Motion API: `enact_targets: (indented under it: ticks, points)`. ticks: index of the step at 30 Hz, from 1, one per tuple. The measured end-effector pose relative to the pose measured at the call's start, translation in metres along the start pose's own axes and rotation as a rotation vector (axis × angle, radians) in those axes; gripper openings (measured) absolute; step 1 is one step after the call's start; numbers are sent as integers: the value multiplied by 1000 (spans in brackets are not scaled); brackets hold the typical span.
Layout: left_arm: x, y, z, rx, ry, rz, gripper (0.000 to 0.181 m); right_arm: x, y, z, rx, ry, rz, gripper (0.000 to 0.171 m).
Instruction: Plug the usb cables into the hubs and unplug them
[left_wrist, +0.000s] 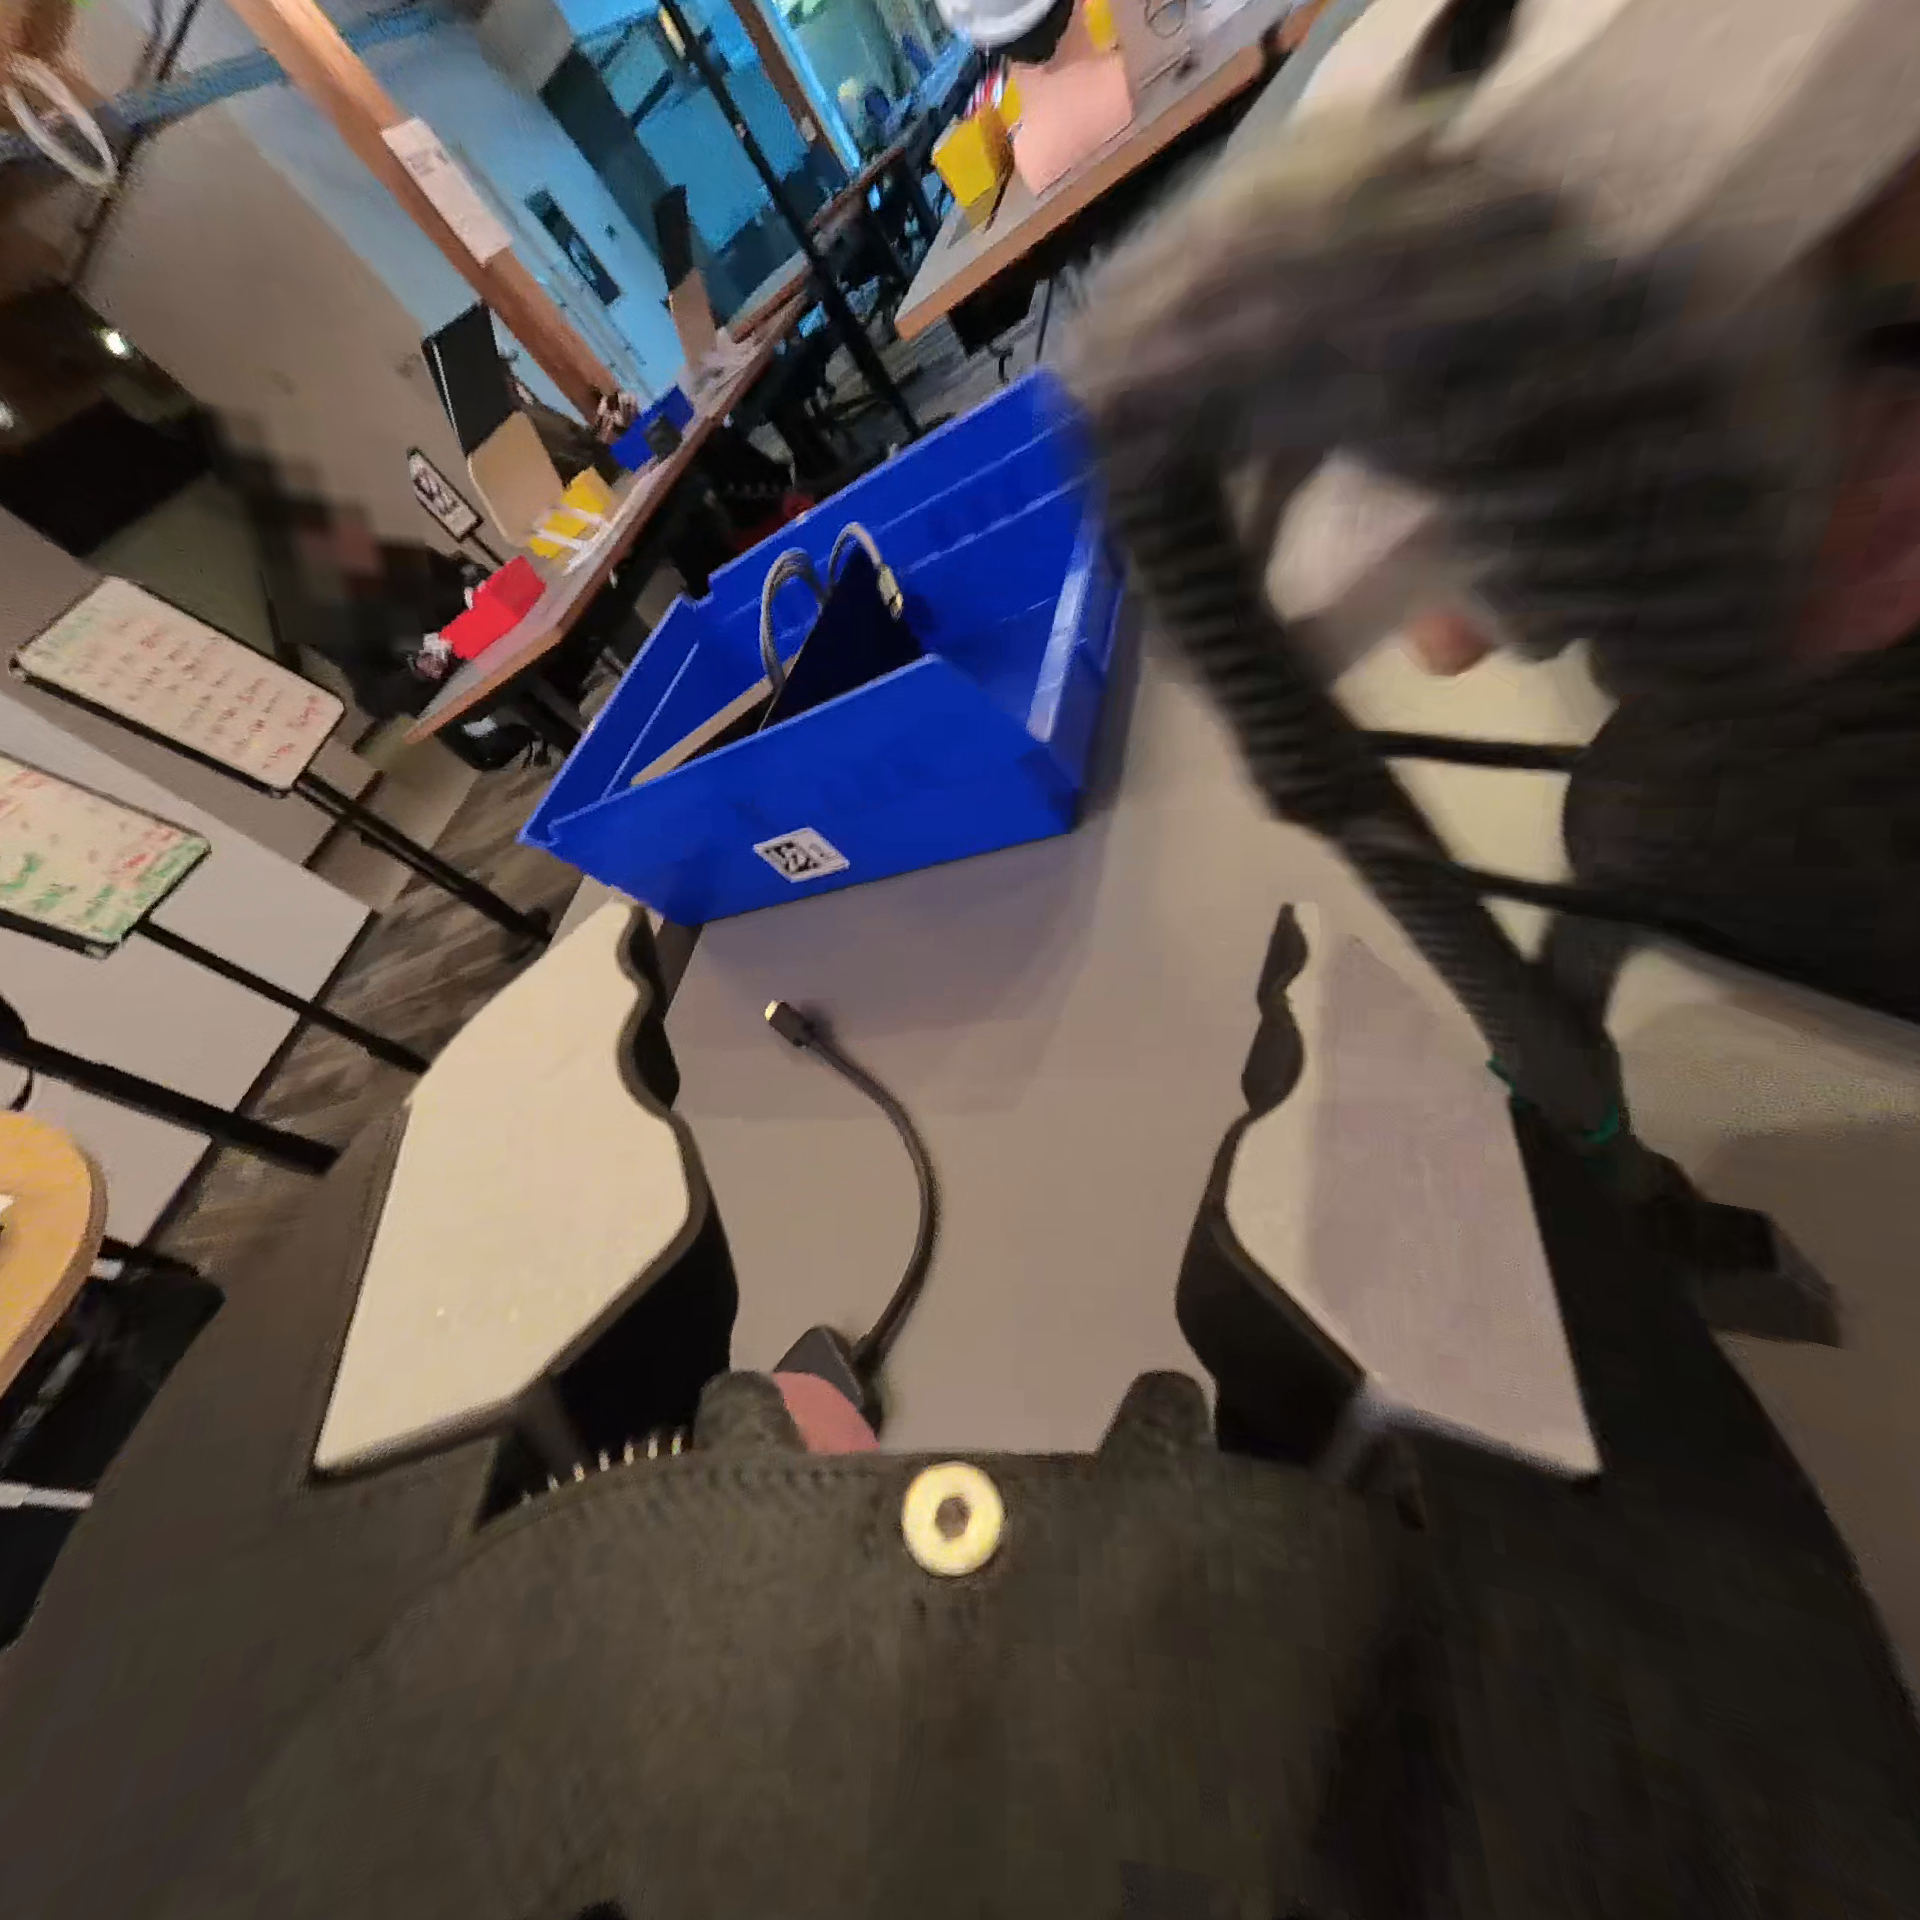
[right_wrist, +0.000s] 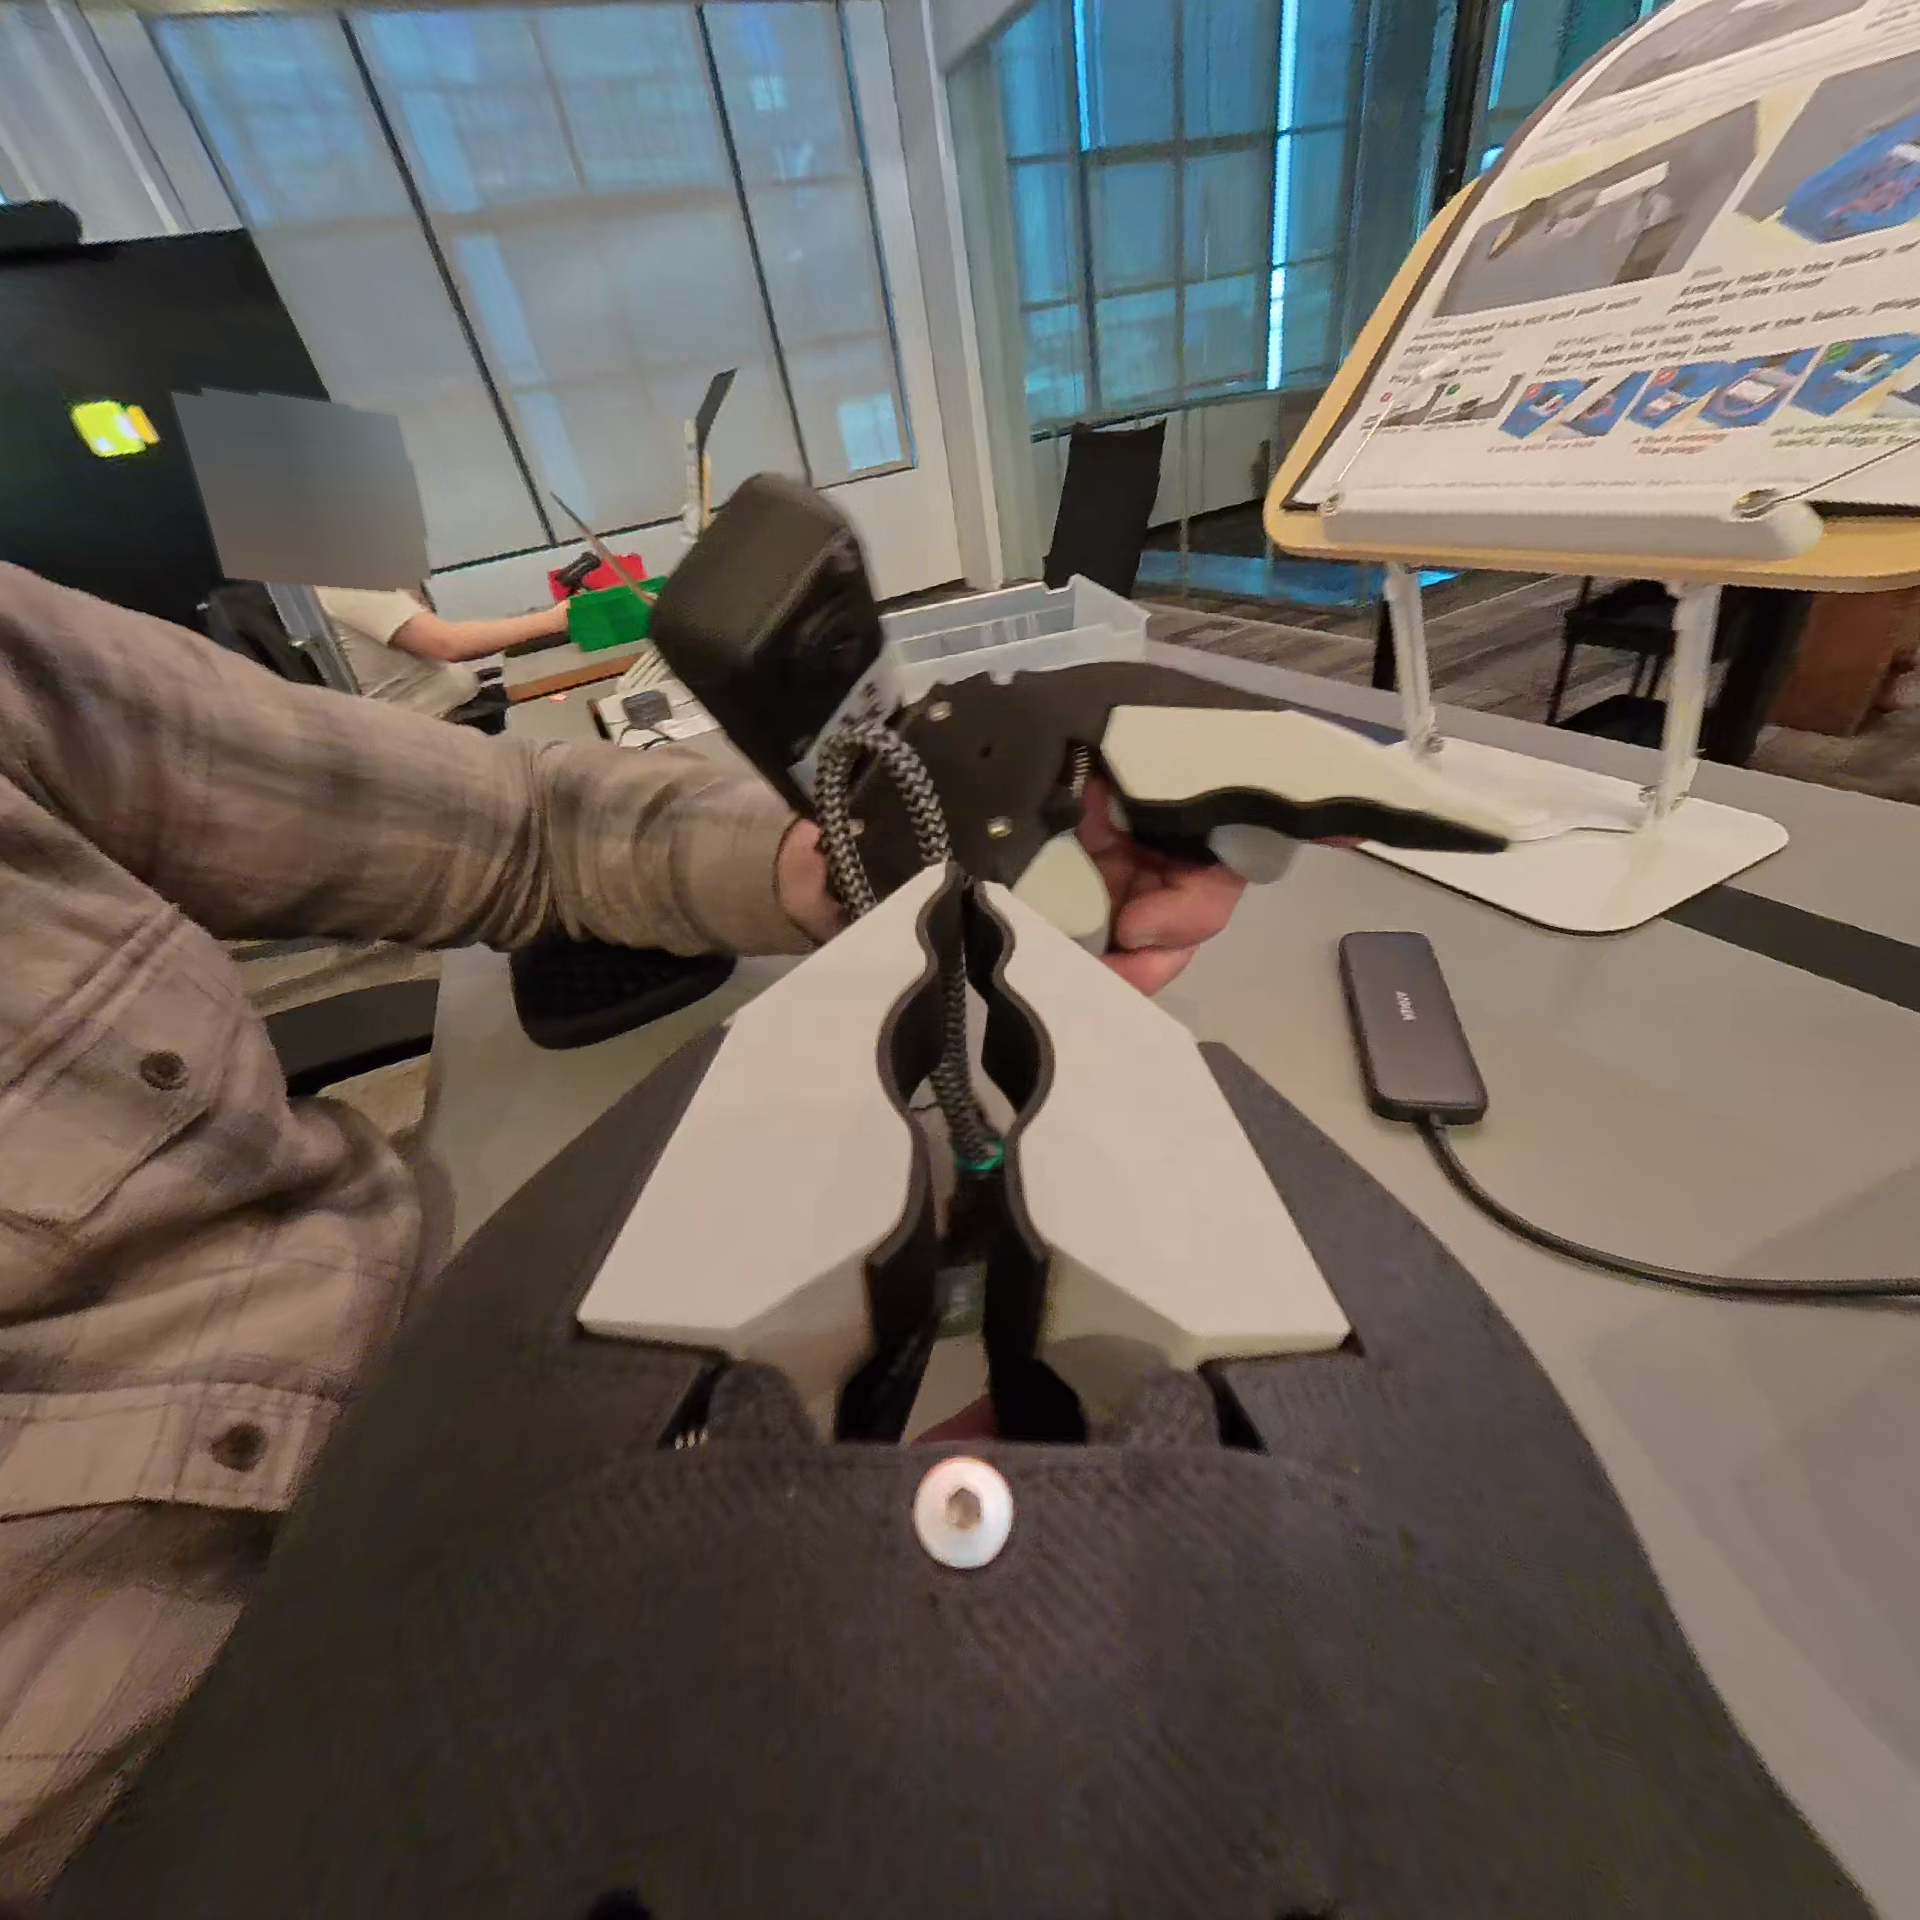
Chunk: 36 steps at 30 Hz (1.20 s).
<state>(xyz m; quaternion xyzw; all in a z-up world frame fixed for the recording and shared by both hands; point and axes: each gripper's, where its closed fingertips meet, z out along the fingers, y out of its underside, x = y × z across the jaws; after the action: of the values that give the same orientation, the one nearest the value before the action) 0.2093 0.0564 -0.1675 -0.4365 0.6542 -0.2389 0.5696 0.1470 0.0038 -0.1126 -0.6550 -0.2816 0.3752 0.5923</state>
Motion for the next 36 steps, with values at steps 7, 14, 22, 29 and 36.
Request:
enact_targets:
  ticks: [7, 14, 22, 29, 36]
  points:
    - [8, -42, -23, 172, -49, 3, 122, 17, 1, -6, 1, 92, -13, 0]
    - [-18, -78, -50, 283, -177, -8, 124, 21, 10, -5, -44, 125, -27, 0]
    - [-57, -71, -51, 249, -235, -170, 104, 15, 24, 2, -113, 114, -62, 0]
    - [-82, -6, -22, 10, -255, -208, 98, -10, 9, 5, -63, 17, -120, 0]
    - [-37, 19, -7, -98, -117, -98, 100, 7, 4, -8, -68, 55, -101, 0]
